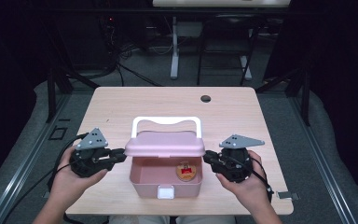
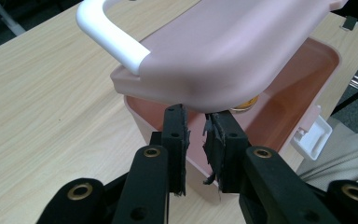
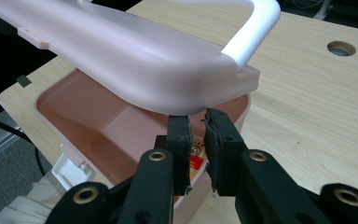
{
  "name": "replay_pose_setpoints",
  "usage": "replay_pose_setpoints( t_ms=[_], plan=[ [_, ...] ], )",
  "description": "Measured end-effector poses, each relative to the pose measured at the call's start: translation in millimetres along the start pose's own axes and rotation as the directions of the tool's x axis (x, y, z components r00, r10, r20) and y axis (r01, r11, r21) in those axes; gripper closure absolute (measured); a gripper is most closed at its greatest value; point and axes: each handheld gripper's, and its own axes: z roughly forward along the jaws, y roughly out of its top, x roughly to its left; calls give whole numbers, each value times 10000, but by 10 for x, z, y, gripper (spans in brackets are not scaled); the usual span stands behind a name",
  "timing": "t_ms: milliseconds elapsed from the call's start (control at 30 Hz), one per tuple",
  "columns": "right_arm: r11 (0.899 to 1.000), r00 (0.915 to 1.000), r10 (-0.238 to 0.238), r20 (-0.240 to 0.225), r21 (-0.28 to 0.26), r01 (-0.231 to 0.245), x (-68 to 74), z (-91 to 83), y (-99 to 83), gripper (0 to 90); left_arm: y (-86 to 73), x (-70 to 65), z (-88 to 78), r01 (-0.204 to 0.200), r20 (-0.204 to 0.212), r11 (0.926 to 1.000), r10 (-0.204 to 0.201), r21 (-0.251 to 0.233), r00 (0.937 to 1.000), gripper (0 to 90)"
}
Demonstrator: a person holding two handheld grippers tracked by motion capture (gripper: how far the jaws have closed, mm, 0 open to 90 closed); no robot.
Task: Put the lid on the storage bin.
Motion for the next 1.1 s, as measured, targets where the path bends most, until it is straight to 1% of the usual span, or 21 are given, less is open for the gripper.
replay_pose_setpoints(
  t_ms=[233, 433, 533, 600, 767, 900, 1100],
  plan=[
    [10000, 10000, 48, -40, 78, -48, 9, 1, -29, 802, -29, -13, 4, 41, 61, 10000, -41, 24, 10000, 773],
    [9999, 10000, -2, -95, 122, 3, 8, 5, -43, 802, -49, -19, -2, 82, 161, 10000, -82, 9, 9998, 776],
    [9999, 9995, 46, -317, 149, -41, 14, 8, -52, 802, -58, -24, -2, 62, 191, 10000, -63, 49, 9998, 778],
    [9999, 9996, -50, -296, 132, 54, 21, 19, -59, 802, -64, -26, 4, 85, 202, 10000, -86, 31, 9998, 778],
    [9997, 9996, -52, -295, 251, 59, 29, 32, -72, 803, -78, -33, 6, 65, 225, 9999, -67, 114, 9997, 778],
    [9997, 9995, -86, -299, 239, 93, 31, 27, -85, 802, -92, -42, 12, 65, 219, 10000, -67, 73, 9997, 779],
    [9997, 9992, 49, -398, 238, -40, 15, 16, -112, 803, -113, -44, 18, 80, 301, 9999, -84, 141, 9995, 780]
  ],
)
